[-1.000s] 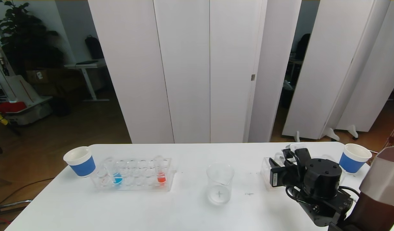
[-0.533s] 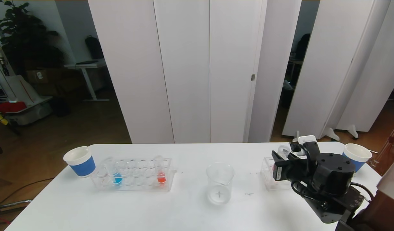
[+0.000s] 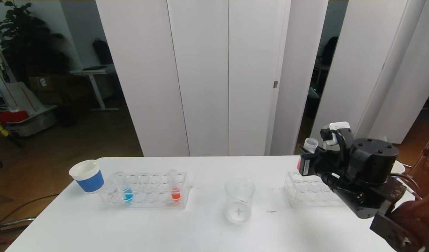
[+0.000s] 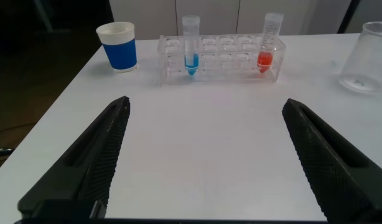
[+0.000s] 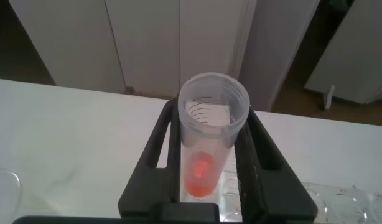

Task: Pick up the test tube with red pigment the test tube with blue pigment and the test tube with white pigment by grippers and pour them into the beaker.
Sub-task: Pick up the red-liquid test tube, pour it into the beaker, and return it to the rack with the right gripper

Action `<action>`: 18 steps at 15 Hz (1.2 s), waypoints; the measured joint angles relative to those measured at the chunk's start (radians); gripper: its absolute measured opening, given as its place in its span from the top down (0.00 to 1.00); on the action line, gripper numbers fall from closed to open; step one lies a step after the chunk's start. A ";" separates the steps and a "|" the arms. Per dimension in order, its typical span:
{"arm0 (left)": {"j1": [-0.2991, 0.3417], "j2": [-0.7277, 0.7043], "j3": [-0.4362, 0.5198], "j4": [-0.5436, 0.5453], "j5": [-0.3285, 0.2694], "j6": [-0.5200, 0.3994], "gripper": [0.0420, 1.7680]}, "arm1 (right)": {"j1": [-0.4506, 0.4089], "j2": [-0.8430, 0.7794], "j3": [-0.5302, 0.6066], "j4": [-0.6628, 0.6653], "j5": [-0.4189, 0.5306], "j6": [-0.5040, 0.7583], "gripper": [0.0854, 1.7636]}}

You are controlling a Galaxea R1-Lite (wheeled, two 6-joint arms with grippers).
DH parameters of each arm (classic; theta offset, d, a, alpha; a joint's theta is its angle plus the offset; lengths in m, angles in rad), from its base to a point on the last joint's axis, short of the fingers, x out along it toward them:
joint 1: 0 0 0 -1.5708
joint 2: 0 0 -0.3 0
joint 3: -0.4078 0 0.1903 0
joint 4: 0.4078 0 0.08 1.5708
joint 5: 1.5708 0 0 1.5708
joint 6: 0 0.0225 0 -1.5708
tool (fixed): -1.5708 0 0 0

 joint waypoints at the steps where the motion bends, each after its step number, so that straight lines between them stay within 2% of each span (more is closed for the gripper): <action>1: 0.000 0.000 0.000 0.000 0.000 0.000 0.01 | -0.012 -0.016 -0.050 0.070 0.032 0.000 0.71; 3: 0.000 0.000 0.000 0.000 0.000 0.000 0.01 | -0.037 -0.041 -0.156 0.199 0.102 0.002 0.71; 6: 0.000 0.000 0.000 0.000 0.000 0.000 0.01 | -0.066 -0.061 -0.331 0.379 0.276 0.005 0.71; 9: 0.000 0.000 0.000 0.000 0.000 0.000 0.01 | -0.079 -0.051 -0.458 0.449 0.397 0.003 0.71; 13: 0.000 0.000 0.000 0.000 0.000 0.000 0.01 | -0.087 -0.029 -0.485 0.439 0.556 -0.070 0.71; 15: 0.000 0.000 0.000 0.000 0.000 0.000 0.01 | -0.088 -0.003 -0.491 0.421 0.593 -0.127 0.71; 18: 0.000 0.000 0.000 0.000 0.000 0.000 0.01 | -0.070 0.074 -0.515 0.243 0.623 -0.142 0.71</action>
